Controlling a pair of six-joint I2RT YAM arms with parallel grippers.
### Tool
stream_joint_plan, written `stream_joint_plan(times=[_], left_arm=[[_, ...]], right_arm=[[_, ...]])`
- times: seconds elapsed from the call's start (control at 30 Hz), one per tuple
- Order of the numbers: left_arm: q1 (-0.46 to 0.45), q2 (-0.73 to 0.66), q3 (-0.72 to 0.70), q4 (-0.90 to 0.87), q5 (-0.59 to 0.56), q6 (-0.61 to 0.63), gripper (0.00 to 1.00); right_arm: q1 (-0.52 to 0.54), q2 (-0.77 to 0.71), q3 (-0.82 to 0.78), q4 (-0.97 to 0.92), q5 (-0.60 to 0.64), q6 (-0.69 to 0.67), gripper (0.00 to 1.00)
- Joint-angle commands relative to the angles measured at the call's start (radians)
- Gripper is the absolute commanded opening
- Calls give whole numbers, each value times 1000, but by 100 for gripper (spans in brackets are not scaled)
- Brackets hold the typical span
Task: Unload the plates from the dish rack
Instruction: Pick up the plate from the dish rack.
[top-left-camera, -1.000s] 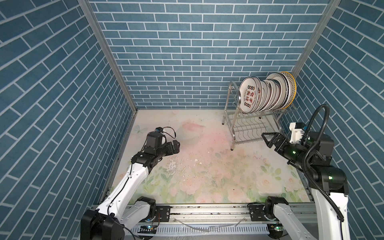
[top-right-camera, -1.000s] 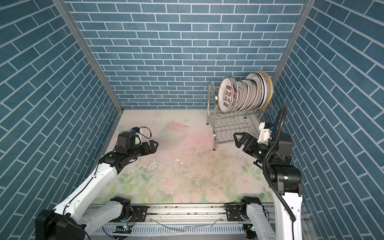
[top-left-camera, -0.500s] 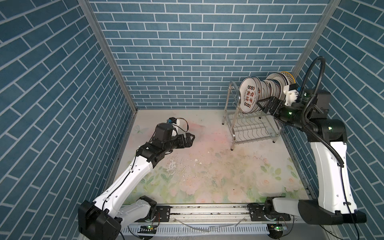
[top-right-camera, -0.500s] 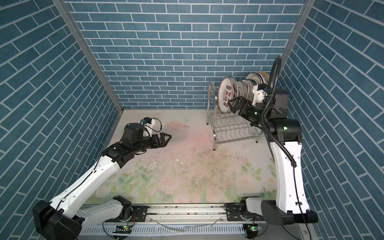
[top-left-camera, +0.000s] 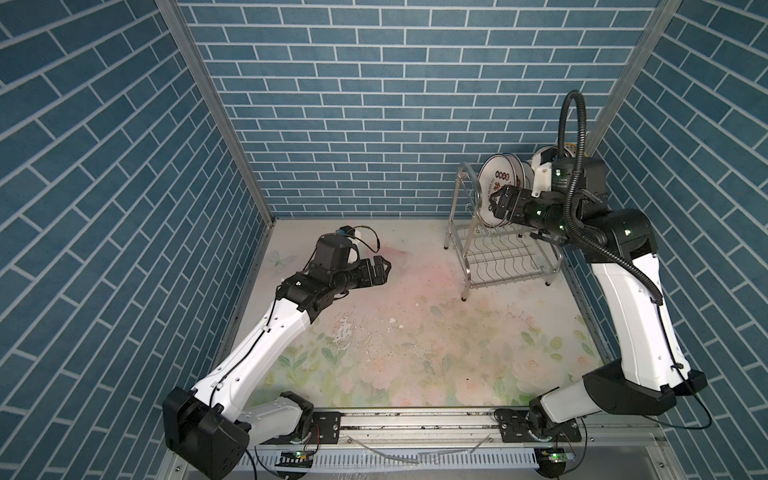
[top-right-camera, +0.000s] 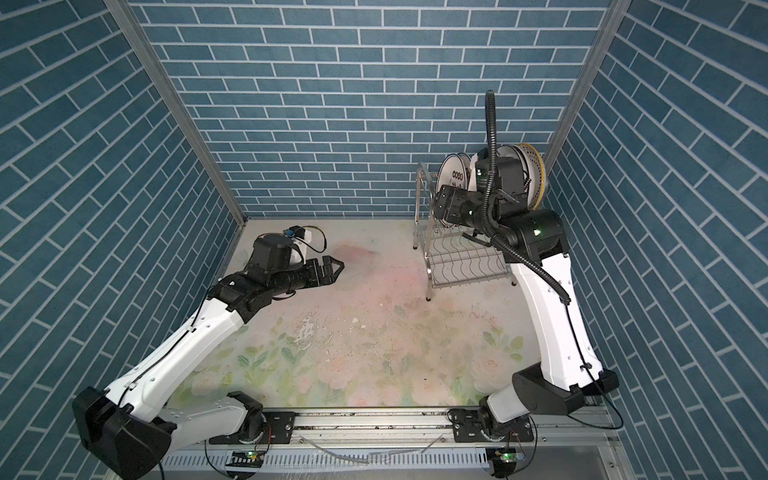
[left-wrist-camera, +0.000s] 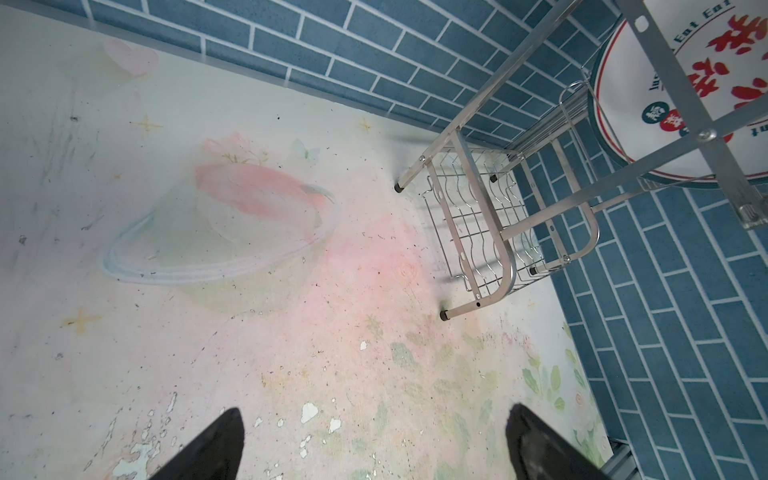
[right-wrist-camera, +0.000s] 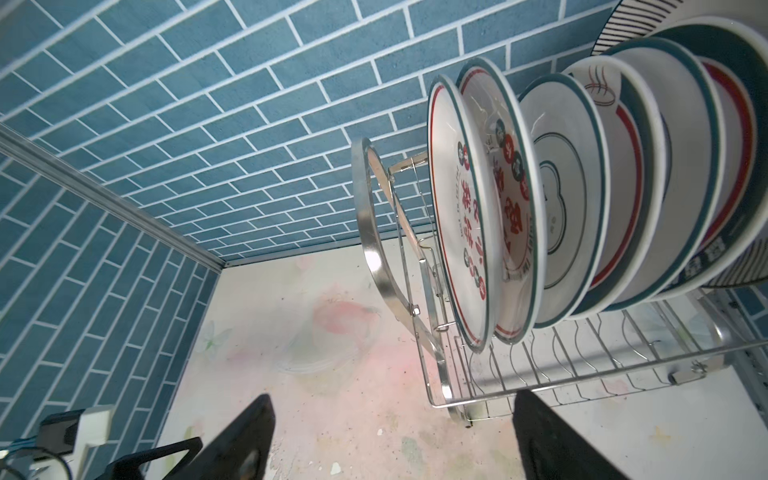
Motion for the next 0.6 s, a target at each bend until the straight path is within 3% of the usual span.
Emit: stream_joint_plan(times=[0.0,0.23,0.57], left_arm=[[-6,-3,19,-39,-22,-1,99],[-6,0,14,-46,-35,11,99],[-2,1,12,-77,-105,34,99]], right_arm=[[23,30,59,-8,145,-31,84],[30,86,81,-7,218,-56,82],[30,135,83,5,224,-53,70]])
